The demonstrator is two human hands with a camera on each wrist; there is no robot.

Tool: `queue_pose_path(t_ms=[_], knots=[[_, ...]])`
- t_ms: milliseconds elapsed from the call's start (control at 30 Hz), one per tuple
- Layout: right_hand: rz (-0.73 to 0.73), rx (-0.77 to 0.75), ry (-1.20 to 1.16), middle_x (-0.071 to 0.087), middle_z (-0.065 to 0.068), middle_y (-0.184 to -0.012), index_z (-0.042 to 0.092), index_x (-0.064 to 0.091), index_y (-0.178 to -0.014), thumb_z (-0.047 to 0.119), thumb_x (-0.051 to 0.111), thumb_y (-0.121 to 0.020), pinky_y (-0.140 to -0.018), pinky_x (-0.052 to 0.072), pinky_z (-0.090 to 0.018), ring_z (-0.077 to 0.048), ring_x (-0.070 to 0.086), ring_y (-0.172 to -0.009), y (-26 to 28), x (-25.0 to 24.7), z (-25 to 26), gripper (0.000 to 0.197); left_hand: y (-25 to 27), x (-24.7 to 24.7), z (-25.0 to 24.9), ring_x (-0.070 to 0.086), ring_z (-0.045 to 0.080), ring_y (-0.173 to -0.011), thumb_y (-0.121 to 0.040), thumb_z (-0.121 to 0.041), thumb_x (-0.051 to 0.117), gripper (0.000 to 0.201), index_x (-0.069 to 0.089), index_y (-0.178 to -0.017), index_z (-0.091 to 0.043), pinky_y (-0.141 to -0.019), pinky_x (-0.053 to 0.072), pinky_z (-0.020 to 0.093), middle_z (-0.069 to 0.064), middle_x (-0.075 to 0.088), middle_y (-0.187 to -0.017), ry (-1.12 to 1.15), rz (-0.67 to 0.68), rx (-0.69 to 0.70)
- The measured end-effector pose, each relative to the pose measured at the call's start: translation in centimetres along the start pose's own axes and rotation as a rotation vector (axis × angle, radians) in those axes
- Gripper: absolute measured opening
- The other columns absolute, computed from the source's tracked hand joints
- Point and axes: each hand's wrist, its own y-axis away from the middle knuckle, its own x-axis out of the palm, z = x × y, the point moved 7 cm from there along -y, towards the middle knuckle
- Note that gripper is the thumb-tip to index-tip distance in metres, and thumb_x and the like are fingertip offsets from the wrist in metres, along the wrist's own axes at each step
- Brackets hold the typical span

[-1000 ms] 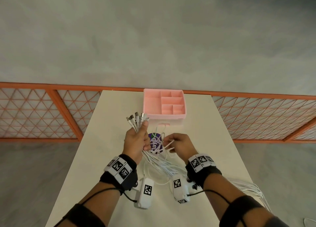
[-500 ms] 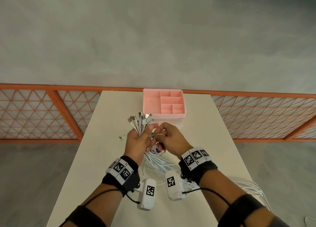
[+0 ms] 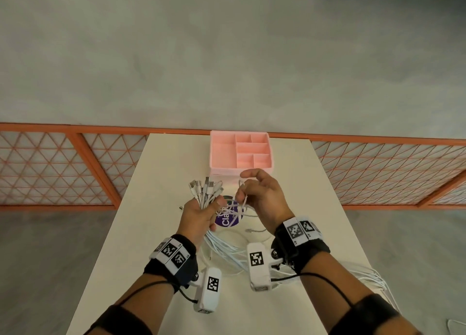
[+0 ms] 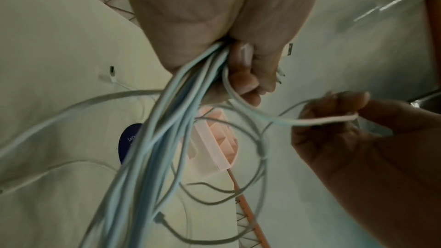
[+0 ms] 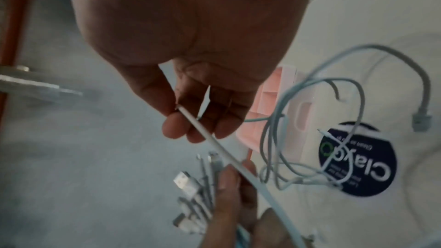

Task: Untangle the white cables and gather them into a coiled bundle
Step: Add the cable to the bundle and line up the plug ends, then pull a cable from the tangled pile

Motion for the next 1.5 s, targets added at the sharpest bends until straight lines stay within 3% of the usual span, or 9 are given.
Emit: queue_pose_path(t_ms=[133,200,533,767,900,1000,1100,1333,1500], knots=[[-0.016,0.153,0.057,0.034,-0.004,-0.047,0.004,0.054,-0.092,-0.012,0.037,-0.08,-0.055,0.034,-0.033,-0.021,0.04,-0.046,0.2,0.0,-1.6,0.026,0.3,0.7,-0.8,0.027,0.016,-0.049,-0.082,-0.037,0.078,0.041,0.075,-0.101,-0.001,-0.046,0.034,0.026,0.006,0.031,-0.063,0.057,0.009,0.057],[0.027,0.177,0.072,0.036,-0.001,-0.047,0.005,0.051,-0.089,-0.013,0.034,-0.079,-0.051,0.03,-0.031,-0.018,0.033,-0.044,0.4,1.0,-1.7,0.028,0.2,1.4,-1.5,0.026,0.015,-0.047,-0.09,-0.029,0.071,0.026,0.077,-0.102,-0.007,-0.046,0.033,0.026,0.006,0.03,-0.063,0.08,0.044,0.083],[0.07,-0.056,-0.168,0.031,-0.004,-0.049,0.006,0.052,-0.094,-0.013,0.039,-0.083,-0.055,0.043,-0.034,-0.022,0.042,-0.049,-0.3,2.4,2.5,0.026,0.9,2.1,-1.4,0.029,0.01,-0.046,-0.089,-0.029,0.066,0.017,0.074,-0.089,-0.014,-0.045,0.037,0.024,0.016,0.056,-0.086,0.168,0.176,0.011],[0.043,0.086,0.703,0.06,-0.01,-0.055,0.008,0.066,-0.091,0.005,0.045,-0.089,-0.05,0.047,-0.029,-0.026,0.059,-0.048,-0.5,0.5,0.5,0.022,-0.5,0.6,-1.1,0.033,0.011,-0.041,-0.094,-0.017,0.068,0.019,0.067,-0.093,0.002,-0.044,0.034,0.026,0.015,0.054,-0.07,-0.026,-0.019,0.058],[0.204,0.163,1.058,0.069,-0.015,-0.07,0.003,0.065,-0.078,0.018,0.047,-0.089,-0.06,0.051,-0.032,-0.024,0.068,-0.058,0.0,1.7,-0.8,0.027,-0.1,1.4,-0.8,0.037,0.007,-0.036,-0.095,-0.01,0.066,0.007,0.07,-0.089,-0.009,-0.045,0.032,0.023,-0.009,0.051,-0.044,-0.138,-0.041,0.078],[0.174,0.095,1.167,0.062,-0.006,-0.064,0.005,0.061,-0.071,0.026,0.053,-0.094,-0.054,0.042,-0.026,-0.018,0.057,-0.055,-0.5,1.8,-0.4,0.032,-0.2,1.6,-0.6,0.032,0.012,-0.04,-0.095,-0.013,0.066,0.01,0.071,-0.088,-0.009,-0.043,0.03,0.023,0.008,0.049,-0.055,-0.086,-0.046,0.064],[0.117,0.069,1.007,0.06,0.003,-0.067,0.004,0.066,-0.081,0.013,0.049,-0.093,-0.059,0.047,-0.029,-0.016,0.056,-0.054,-0.9,1.6,0.9,0.023,-0.1,1.5,-0.4,0.029,0.012,-0.041,-0.097,-0.024,0.064,0.027,0.067,-0.091,0.002,-0.043,0.029,0.023,0.015,0.047,-0.074,-0.011,0.009,0.049],[-0.181,-0.029,-0.084,0.039,-0.006,-0.058,0.004,0.057,-0.079,-0.003,0.041,-0.098,-0.056,0.045,-0.031,-0.02,0.044,-0.048,-1.3,0.0,6.0,0.025,0.2,-0.1,0.7,0.034,0.012,-0.048,-0.088,-0.019,0.07,0.011,0.068,-0.083,-0.009,-0.046,0.037,0.024,0.002,0.043,-0.063,0.085,0.016,0.014],[-0.259,0.033,0.247,0.046,-0.009,-0.061,0.005,0.06,-0.085,-0.003,0.04,-0.094,-0.055,0.047,-0.031,-0.02,0.045,-0.046,-1.4,-2.5,4.8,0.023,-0.1,-0.7,0.3,0.033,0.008,-0.046,-0.097,-0.014,0.061,0.012,0.068,-0.09,-0.009,-0.043,0.035,0.022,-0.003,0.053,-0.069,0.173,-0.044,-0.024]])
